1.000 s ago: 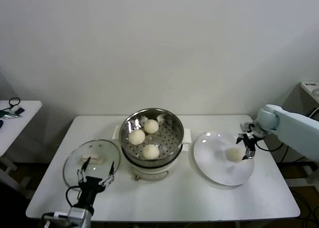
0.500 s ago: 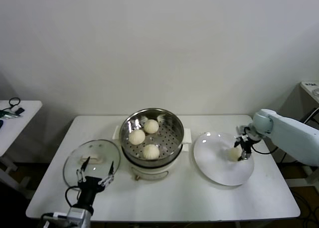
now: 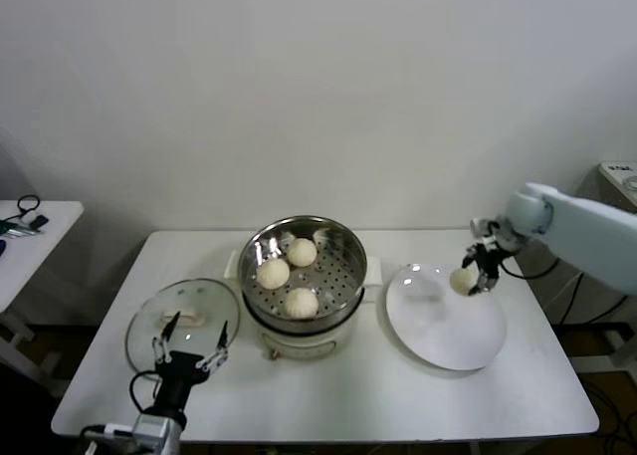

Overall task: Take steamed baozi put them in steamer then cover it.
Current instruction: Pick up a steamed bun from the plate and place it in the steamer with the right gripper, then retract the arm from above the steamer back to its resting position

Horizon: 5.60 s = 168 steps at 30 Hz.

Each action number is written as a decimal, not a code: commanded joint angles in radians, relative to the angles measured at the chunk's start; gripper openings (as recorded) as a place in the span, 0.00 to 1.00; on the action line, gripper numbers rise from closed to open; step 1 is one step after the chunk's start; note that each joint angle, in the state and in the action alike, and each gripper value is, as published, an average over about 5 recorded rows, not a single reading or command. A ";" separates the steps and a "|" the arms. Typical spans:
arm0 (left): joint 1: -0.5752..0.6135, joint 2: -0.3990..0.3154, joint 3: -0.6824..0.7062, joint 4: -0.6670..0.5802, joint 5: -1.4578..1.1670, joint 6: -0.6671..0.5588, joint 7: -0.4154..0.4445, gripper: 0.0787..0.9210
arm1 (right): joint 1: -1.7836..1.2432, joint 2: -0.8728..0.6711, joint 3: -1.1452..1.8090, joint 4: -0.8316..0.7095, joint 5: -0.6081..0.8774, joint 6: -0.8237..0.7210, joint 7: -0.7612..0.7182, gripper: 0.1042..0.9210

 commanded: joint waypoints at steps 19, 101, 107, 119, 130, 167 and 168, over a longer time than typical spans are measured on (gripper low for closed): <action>0.006 0.012 -0.012 -0.021 -0.033 0.003 -0.002 0.88 | 0.255 0.511 -0.172 0.211 0.433 -0.202 0.159 0.70; -0.038 0.121 0.009 0.073 -0.031 -0.078 -0.038 0.88 | -2.003 0.318 2.124 0.441 -0.014 0.528 0.879 0.88; -0.050 0.167 -0.006 0.107 0.386 -0.125 -0.238 0.88 | -2.066 0.432 2.110 0.427 -0.062 0.617 0.877 0.88; -0.152 0.216 -0.015 0.413 1.030 -0.093 -0.413 0.88 | -2.151 0.504 2.093 0.418 -0.089 0.614 0.882 0.88; -0.284 0.188 -0.004 0.617 1.129 -0.051 -0.449 0.88 | -2.158 0.502 2.108 0.426 -0.072 0.614 0.892 0.88; -0.456 0.179 0.010 0.814 1.185 -0.020 -0.435 0.47 | -2.188 0.525 2.133 0.455 -0.070 0.629 0.894 0.88; -0.456 0.180 0.010 0.814 1.185 -0.020 -0.435 0.44 | -2.188 0.525 2.133 0.455 -0.070 0.629 0.895 0.88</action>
